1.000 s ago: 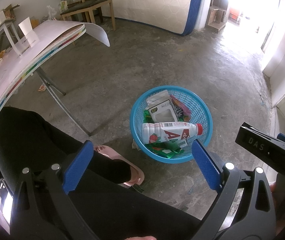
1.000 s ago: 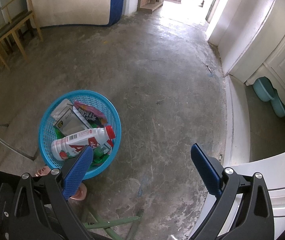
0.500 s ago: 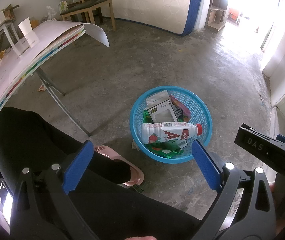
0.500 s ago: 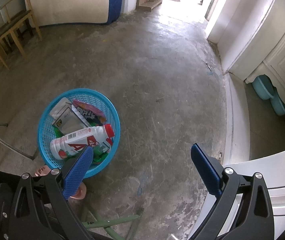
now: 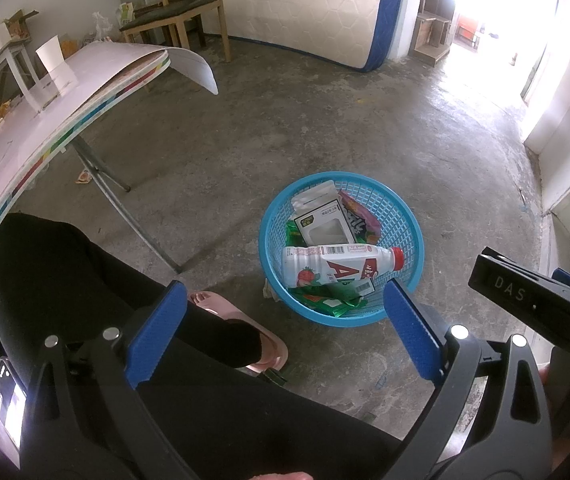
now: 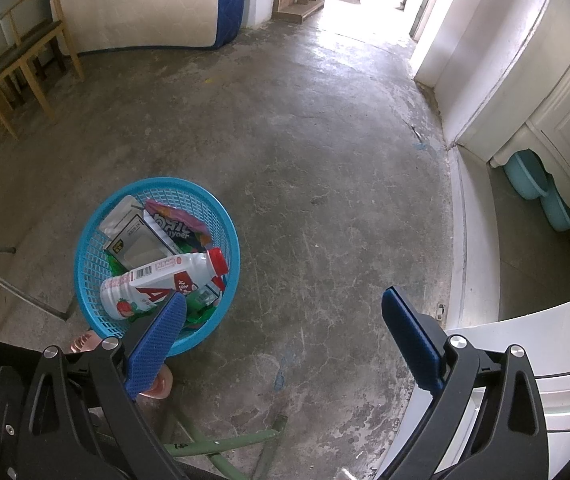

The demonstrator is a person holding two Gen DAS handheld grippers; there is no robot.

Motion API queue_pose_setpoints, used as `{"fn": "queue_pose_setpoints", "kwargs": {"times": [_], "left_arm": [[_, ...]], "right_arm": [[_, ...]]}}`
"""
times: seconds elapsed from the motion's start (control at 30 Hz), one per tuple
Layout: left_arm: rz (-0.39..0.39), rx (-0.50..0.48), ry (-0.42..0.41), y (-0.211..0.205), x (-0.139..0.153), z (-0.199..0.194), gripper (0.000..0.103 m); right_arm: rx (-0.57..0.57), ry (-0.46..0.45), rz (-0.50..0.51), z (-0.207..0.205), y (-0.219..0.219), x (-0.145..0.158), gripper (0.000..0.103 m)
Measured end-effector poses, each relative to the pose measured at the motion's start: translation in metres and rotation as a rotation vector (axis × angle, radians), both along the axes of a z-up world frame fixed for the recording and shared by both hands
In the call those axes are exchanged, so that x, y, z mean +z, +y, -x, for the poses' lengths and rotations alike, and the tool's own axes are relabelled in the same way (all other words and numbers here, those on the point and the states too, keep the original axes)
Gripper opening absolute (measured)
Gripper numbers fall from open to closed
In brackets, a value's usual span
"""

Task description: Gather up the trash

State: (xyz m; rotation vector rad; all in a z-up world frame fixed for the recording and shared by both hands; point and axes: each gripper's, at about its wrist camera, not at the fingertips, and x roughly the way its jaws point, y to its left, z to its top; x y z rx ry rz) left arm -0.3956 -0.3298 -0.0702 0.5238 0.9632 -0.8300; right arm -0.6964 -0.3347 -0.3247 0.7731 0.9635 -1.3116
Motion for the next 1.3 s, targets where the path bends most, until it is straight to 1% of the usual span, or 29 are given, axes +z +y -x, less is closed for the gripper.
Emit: {"fn": "queue_pose_setpoints", "kwargs": {"times": [0.3,0.47,1.3], "left_arm": [[0.000,0.002,0.001,-0.0005,0.0001,0.0003,0.095],[-0.001,0.000,-0.002,-0.0021,0.0009,0.0014,0.095],[0.000,0.002,0.000,-0.0017,0.0000,0.0017,0.095]], "right_arm": [[0.001,0.000,0.001,-0.0001,-0.0001,0.0003,0.095],[0.014,0.002,0.018,-0.0009,-0.0003,0.0018,0.095],[0.014,0.002,0.013,-0.0001,-0.0010,0.0018,0.095]]}}
